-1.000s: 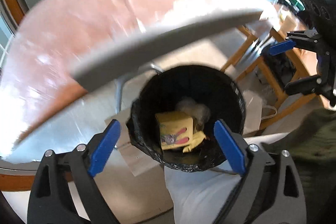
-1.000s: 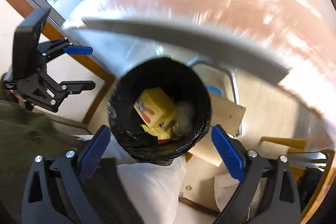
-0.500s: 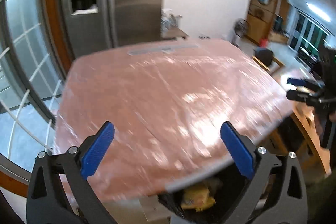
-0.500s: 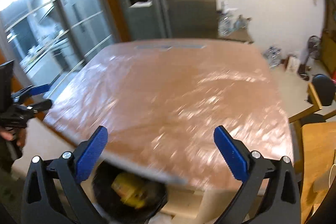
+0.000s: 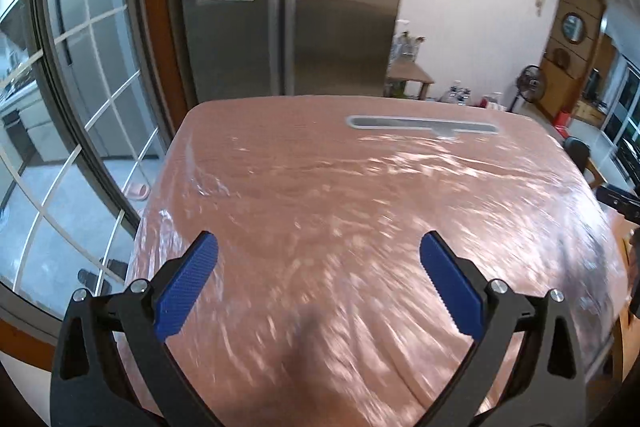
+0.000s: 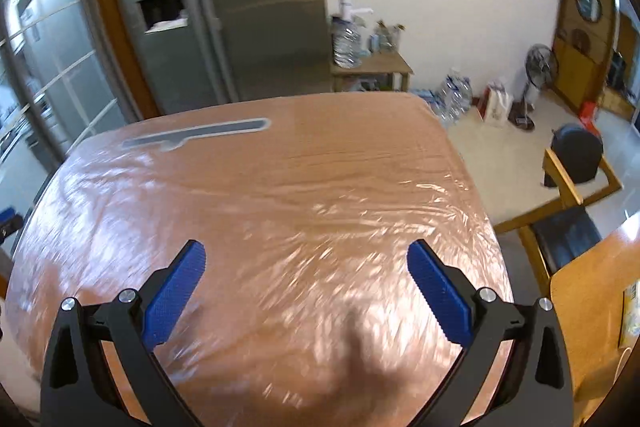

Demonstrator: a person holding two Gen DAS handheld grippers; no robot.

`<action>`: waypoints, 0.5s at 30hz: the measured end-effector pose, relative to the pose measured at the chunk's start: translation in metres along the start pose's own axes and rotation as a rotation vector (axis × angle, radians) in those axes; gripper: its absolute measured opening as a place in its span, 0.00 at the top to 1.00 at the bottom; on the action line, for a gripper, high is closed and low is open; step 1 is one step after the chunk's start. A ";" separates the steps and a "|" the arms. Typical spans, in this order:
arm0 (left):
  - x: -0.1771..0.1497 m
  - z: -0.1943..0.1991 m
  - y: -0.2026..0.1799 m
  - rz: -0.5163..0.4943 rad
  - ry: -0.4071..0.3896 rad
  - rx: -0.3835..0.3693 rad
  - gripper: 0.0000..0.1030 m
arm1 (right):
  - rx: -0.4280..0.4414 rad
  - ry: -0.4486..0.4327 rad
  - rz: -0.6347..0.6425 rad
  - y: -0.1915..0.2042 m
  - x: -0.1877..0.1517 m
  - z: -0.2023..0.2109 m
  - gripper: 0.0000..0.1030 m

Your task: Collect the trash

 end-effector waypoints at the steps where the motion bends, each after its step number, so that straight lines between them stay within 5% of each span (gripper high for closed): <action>1: 0.005 -0.008 0.006 0.014 0.007 0.006 0.02 | -0.013 0.005 -0.014 -0.007 0.007 -0.008 0.04; 15: 0.030 -0.066 0.043 0.105 0.075 0.033 0.02 | -0.081 0.048 -0.064 -0.043 0.029 -0.051 0.04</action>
Point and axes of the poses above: each gripper's, at about its wrist camera, not at the fingertips, and z roughly against the way its jaws point, y to its left, x to its top, the point moved 9 cm from there along -z, roughly the way its jaws point, and after that the axes turned 14 degrees about y, right-handed, at the moved point
